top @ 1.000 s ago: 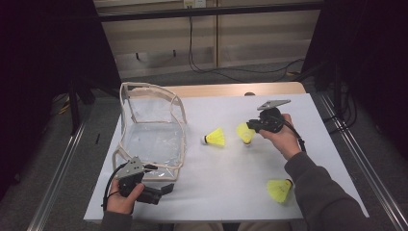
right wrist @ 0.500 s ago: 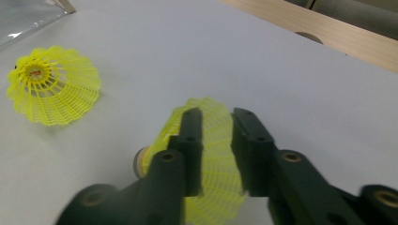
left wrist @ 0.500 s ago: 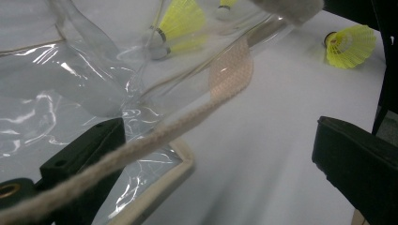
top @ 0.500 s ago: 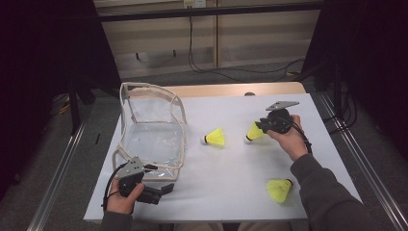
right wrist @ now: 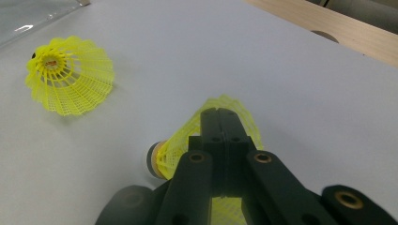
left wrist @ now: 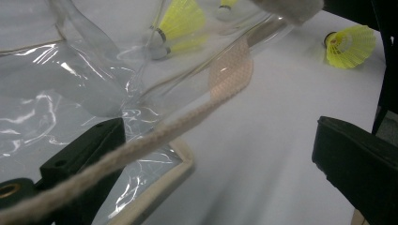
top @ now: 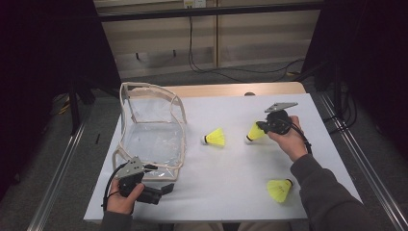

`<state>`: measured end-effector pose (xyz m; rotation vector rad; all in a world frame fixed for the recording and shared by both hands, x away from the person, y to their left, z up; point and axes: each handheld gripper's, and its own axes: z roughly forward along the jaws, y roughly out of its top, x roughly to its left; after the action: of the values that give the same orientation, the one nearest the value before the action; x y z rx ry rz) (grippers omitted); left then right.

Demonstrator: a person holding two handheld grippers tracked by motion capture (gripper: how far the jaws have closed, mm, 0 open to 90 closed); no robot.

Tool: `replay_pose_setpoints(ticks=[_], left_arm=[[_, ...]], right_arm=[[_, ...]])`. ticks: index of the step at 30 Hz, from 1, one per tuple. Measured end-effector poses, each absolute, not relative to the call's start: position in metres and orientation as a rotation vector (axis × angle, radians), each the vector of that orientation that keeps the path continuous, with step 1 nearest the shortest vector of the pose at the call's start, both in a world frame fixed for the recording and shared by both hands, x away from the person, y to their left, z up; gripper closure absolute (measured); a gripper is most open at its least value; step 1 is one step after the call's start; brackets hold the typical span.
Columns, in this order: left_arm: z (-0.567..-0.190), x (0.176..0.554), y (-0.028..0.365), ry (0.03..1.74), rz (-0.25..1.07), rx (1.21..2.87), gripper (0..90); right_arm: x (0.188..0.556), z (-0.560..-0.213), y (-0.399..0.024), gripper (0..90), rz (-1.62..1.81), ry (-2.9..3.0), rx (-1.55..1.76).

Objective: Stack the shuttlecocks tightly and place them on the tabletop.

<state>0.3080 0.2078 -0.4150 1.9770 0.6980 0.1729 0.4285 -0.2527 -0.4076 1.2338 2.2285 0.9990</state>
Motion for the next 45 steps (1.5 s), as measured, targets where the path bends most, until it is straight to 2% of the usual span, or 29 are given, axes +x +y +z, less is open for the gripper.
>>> replay_pose_setpoints(ticks=[45], left_arm=[[-0.415,0.308,0.208,0.697,0.174,1.98,3.6]], right_arm=[[0.419,-0.417,-0.273,90.0,1.026,2.193,1.284]])
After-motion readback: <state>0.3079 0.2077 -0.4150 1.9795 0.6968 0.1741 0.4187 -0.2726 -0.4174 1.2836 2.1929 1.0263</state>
